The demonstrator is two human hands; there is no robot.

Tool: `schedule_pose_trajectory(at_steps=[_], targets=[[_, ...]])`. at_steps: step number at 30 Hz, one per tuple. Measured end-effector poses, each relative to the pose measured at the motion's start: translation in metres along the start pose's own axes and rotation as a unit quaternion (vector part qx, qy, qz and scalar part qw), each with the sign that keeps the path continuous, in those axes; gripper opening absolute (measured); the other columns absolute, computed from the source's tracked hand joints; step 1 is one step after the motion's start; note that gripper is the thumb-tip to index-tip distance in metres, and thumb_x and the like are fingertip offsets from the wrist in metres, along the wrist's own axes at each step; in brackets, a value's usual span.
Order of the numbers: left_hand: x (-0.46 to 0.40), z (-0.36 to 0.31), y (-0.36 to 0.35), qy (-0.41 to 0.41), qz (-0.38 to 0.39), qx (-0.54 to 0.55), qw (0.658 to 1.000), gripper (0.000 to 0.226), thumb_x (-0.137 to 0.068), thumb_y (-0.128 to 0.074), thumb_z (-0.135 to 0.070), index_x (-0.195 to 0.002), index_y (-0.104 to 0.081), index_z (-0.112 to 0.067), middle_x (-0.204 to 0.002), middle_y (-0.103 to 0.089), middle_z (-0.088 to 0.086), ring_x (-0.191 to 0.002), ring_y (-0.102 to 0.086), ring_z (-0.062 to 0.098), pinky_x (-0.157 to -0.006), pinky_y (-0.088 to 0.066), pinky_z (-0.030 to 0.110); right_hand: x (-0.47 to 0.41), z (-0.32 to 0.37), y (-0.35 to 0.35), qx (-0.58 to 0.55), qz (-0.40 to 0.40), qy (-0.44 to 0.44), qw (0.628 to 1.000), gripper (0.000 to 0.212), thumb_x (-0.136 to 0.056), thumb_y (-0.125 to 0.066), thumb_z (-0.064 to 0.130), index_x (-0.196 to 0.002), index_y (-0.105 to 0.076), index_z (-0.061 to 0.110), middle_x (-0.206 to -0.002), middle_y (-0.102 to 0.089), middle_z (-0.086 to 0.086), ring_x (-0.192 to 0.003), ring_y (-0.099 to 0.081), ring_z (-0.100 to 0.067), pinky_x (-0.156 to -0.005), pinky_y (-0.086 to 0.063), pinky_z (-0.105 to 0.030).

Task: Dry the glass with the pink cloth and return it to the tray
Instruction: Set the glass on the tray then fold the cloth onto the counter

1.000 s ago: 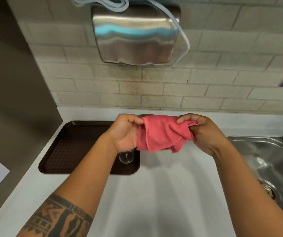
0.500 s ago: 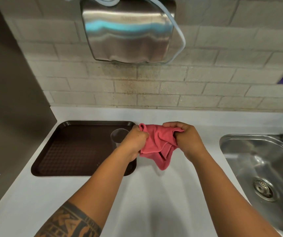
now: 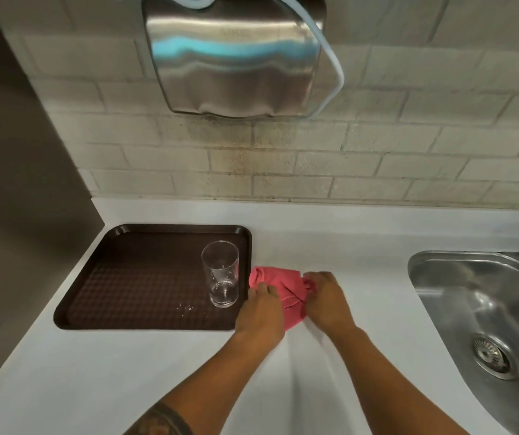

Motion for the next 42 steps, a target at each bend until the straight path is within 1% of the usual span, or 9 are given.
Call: schedule_pose_trajectory(at_steps=[2,4,7,9,11,17,23,32,42], targets=[[-0.005,-0.006,-0.002,-0.025,-0.014,-0.081,0.996,0.071,-0.097,-0.066,-0.021,-0.156,-0.035,-0.001,-0.161,-0.038,0.020,-0.150,-0.033,0.036,-0.118,-0.038,0.041,0.007,0.017,-0.018,0.064,0.025,0.057,0.996,0.039,-0.091,-0.056,0.011,-0.128,-0.068,0.013,-0.131,-0.060,-0.012,-0.117,-0.064,-0.035,-0.098,-0.054,-0.042],[-0.010,-0.005,-0.010,-0.030,-0.007,-0.146,0.989,0.074,-0.100,-0.057,-0.025,-0.161,-0.025,0.001,-0.167,-0.029,0.024,-0.156,-0.024,0.039,-0.127,-0.023,0.045,0.012,0.026,-0.037,0.138,0.050,0.103,0.984,0.050,-0.096,-0.057,0.023,-0.145,-0.055,0.018,-0.152,-0.050,-0.009,-0.133,-0.056,-0.032,-0.107,-0.050,-0.042],[-0.018,0.003,-0.020,-0.023,0.005,-0.183,0.983,0.077,-0.103,-0.044,-0.030,-0.166,-0.010,-0.002,-0.174,-0.016,0.024,-0.161,-0.012,0.041,-0.130,-0.008,0.056,0.016,0.017,-0.067,0.229,0.104,0.112,0.962,0.065,-0.102,-0.046,0.041,-0.163,-0.026,0.030,-0.172,-0.022,-0.004,-0.157,-0.025,-0.028,-0.124,-0.027,-0.047],[-0.024,0.004,-0.024,-0.036,0.009,-0.185,0.982,0.077,-0.104,-0.038,-0.035,-0.167,-0.005,-0.004,-0.175,-0.010,0.023,-0.162,-0.006,0.039,-0.129,-0.004,0.059,0.014,0.004,-0.078,0.267,0.122,0.101,0.951,0.067,-0.104,-0.035,0.048,-0.165,-0.012,0.033,-0.175,-0.008,-0.002,-0.161,-0.008,-0.025,-0.125,-0.014,-0.052],[-0.031,0.005,-0.023,-0.039,0.011,-0.178,0.983,0.077,-0.104,-0.035,-0.037,-0.167,-0.003,-0.006,-0.176,-0.007,0.023,-0.163,-0.004,0.038,-0.129,-0.003,0.061,0.007,-0.005,-0.082,0.288,0.126,0.094,0.945,0.067,-0.105,-0.027,0.051,-0.166,-0.005,0.033,-0.176,-0.001,-0.001,-0.162,-0.002,-0.025,-0.125,-0.009,-0.055],[-0.061,0.002,-0.003,-0.036,0.011,-0.130,0.991,0.076,-0.105,-0.035,-0.036,-0.166,-0.009,0.000,-0.174,-0.007,0.029,-0.163,-0.007,0.038,-0.131,-0.009,0.049,-0.032,-0.005,-0.078,0.307,0.136,0.082,0.938,0.072,-0.104,-0.031,0.051,-0.166,-0.001,0.031,-0.176,0.000,-0.002,-0.162,-0.001,-0.025,-0.126,-0.008,-0.057],[-0.103,0.002,0.010,-0.018,0.022,-0.096,0.995,0.074,-0.106,-0.039,-0.035,-0.165,-0.013,0.000,-0.174,-0.006,0.029,-0.162,-0.013,0.037,-0.129,-0.021,0.044,-0.074,0.006,-0.072,0.305,0.153,0.070,0.937,0.072,-0.103,-0.036,0.043,-0.167,-0.004,0.029,-0.176,-0.001,-0.003,-0.162,-0.004,-0.024,-0.126,-0.006,-0.057],[-0.146,0.008,0.011,0.032,0.039,-0.086,0.995,0.075,-0.107,-0.039,-0.026,-0.166,-0.002,0.001,-0.173,0.005,0.032,-0.163,-0.005,0.040,-0.130,-0.020,0.046,-0.121,0.013,-0.074,0.322,0.174,0.073,0.928,0.076,-0.102,-0.044,0.037,-0.166,-0.004,0.031,-0.176,0.004,0.000,-0.162,-0.002,-0.023,-0.126,-0.003,-0.055],[-0.168,0.011,0.013,0.045,0.032,-0.076,0.996,0.074,-0.108,-0.037,-0.026,-0.166,0.001,0.000,-0.173,0.007,0.031,-0.163,-0.004,0.040,-0.131,-0.017,0.047,-0.140,0.016,-0.077,0.318,0.178,0.081,0.928,0.078,-0.103,-0.047,0.028,-0.166,0.000,0.030,-0.176,0.008,-0.001,-0.162,0.002,-0.025,-0.127,-0.003,-0.056]])
Point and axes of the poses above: each hand's wrist, its own x-axis away from the middle knuckle, its own y-axis out of the back of the hand, z = x × y, the point moved 9 cm from there along -x, towards the middle knuckle
